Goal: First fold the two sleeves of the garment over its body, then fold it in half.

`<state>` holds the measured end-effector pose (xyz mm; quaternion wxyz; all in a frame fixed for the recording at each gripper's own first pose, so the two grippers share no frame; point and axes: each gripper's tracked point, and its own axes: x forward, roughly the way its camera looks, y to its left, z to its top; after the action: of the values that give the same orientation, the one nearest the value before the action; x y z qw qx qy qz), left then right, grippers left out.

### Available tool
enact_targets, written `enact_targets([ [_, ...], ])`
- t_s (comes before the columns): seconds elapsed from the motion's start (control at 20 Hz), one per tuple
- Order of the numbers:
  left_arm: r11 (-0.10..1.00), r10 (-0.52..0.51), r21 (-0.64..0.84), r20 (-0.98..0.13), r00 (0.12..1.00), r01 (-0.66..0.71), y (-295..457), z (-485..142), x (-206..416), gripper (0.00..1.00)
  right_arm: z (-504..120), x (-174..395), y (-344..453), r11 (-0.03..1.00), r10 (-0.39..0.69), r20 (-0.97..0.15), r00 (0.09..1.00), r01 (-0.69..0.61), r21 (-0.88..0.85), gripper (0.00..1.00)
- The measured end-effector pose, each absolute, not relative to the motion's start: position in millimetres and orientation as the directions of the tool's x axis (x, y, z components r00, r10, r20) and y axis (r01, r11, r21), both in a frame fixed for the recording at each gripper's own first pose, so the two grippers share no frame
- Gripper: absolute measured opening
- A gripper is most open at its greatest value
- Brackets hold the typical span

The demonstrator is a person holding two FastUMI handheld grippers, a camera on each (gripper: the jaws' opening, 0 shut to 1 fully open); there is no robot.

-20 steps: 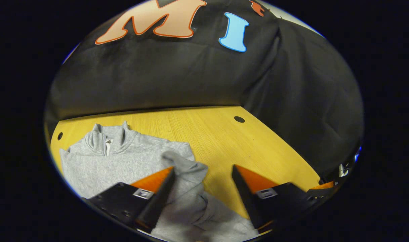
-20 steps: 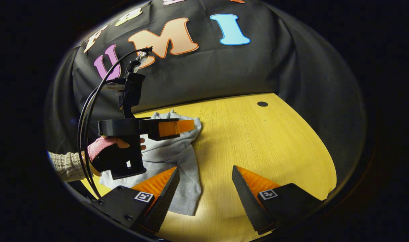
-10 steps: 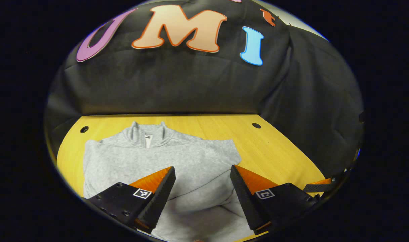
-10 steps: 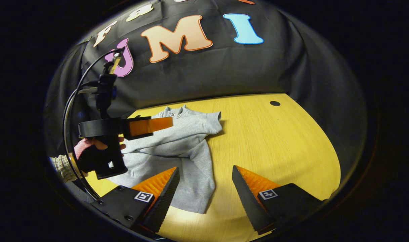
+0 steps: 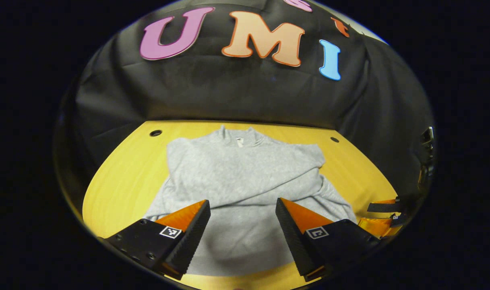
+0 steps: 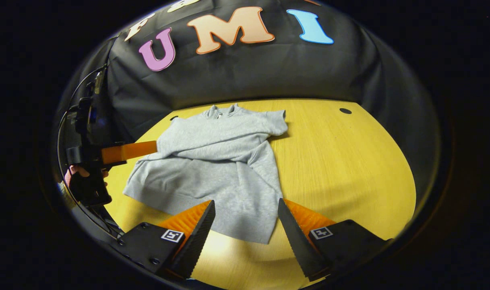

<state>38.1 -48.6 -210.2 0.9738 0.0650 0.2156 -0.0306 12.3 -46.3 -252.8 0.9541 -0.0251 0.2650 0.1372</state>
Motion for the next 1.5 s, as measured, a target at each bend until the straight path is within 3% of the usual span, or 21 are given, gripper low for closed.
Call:
enact_targets([
  [0.75,0.980,0.172,0.178,-0.547,0.819,-0.086,48.2,-282.4,-44.4,0.96,-299.2,14.1,-56.5,0.965,0.161,-0.584,0.796,-0.252,-0.077,0.94],
  [1.0,0.979,0.180,0.181,-0.557,0.811,-0.093,52.9,-290.2,-46.5,0.96,-299.1,13.7,-56.2,0.966,0.146,-0.583,0.799,-0.241,-0.088,0.98],
  [1.25,0.981,0.176,0.171,-0.546,0.819,-0.097,52.1,-290.3,-47.8,0.95,-300.1,12.8,-55.0,0.972,0.141,-0.572,0.808,-0.223,-0.075,0.93],
  [1.3,0.981,0.174,0.171,-0.544,0.821,-0.095,51.3,-290.3,-47.4,0.94,-299.6,12.7,-54.1,0.972,0.145,-0.571,0.808,-0.223,-0.069,0.82],
  [1.35,0.981,0.168,0.175,-0.544,0.822,-0.085,50.8,-291.2,-46.9,0.93,-300.9,12.4,-52.1,0.972,0.155,-0.573,0.805,-0.229,-0.059,0.80],
  [1.5,0.985,0.129,0.166,-0.552,0.824,-0.043,43.5,-292.5,-46.4,0.83,-303.5,12.0,-41.2,0.969,0.188,-0.576,0.795,-0.245,-0.023,0.42],
])
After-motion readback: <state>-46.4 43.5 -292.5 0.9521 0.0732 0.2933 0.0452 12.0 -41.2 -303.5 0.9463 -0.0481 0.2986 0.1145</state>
